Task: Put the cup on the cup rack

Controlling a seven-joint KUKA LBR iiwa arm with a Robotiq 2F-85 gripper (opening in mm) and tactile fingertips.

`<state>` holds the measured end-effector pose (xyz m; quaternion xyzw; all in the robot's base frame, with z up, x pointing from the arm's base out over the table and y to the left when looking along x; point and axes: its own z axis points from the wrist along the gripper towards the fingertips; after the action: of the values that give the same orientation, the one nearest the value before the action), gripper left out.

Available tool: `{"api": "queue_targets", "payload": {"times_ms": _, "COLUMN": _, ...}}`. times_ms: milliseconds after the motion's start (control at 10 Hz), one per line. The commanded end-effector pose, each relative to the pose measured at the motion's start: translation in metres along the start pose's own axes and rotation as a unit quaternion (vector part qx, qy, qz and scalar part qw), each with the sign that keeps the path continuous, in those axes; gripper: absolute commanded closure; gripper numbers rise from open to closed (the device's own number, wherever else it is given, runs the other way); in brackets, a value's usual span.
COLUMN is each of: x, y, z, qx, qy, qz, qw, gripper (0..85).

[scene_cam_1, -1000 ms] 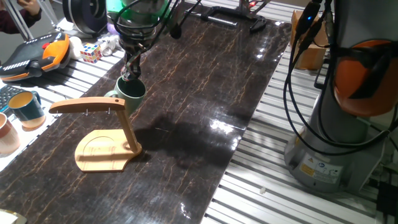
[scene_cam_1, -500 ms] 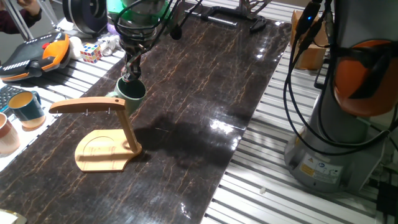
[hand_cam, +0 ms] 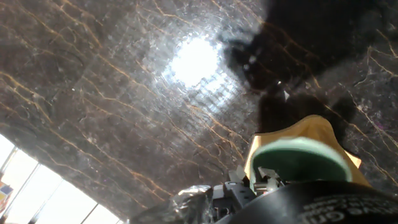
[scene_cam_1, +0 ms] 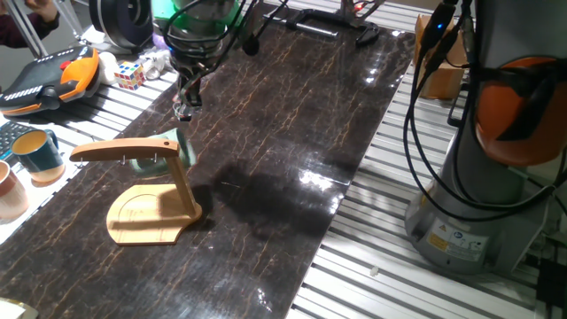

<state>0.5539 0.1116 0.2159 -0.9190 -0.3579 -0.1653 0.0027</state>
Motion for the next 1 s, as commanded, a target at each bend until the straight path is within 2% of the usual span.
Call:
{"api": "queue_targets", "payload": {"times_ms": 0, "x": 0.0, "y": 0.003, "z": -0.003, "qx": -0.005, "qy": -0.007, "qz": -0.019, "qw": 1.0, "gripper": 65.0}}
{"api": "queue_targets", "payload": {"times_ms": 100, "x": 0.0, "y": 0.009, "z": -0.006, "qx": -0.011, "qy": -0.022, "qz": -0.046, "qw": 0.999, "gripper": 67.7}}
{"api": "queue_targets", "payload": {"times_ms": 300, "x": 0.0, "y": 0.02, "z": -0.012, "qx": -0.017, "qy": -0.043, "qz": -0.083, "qw": 0.995, "gripper": 84.0}}
{"api": "queue_targets", "payload": {"times_ms": 400, "x": -0.001, "y": 0.026, "z": -0.014, "qx": -0.01, "qy": -0.056, "qz": -0.089, "qw": 0.994, "gripper": 84.0}}
{"api": "queue_targets", "payload": {"times_ms": 600, "x": -0.001, "y": 0.039, "z": -0.017, "qx": 0.022, "qy": -0.093, "qz": -0.099, "qw": 0.99, "gripper": 84.0}}
{"api": "queue_targets", "payload": {"times_ms": 700, "x": -0.002, "y": 0.04, "z": -0.017, "qx": 0.025, "qy": -0.095, "qz": -0.107, "qw": 0.989, "gripper": 84.0}}
{"api": "queue_targets", "payload": {"times_ms": 900, "x": -0.002, "y": 0.041, "z": -0.019, "qx": 0.031, "qy": -0.112, "qz": -0.134, "qw": 0.984, "gripper": 84.0}}
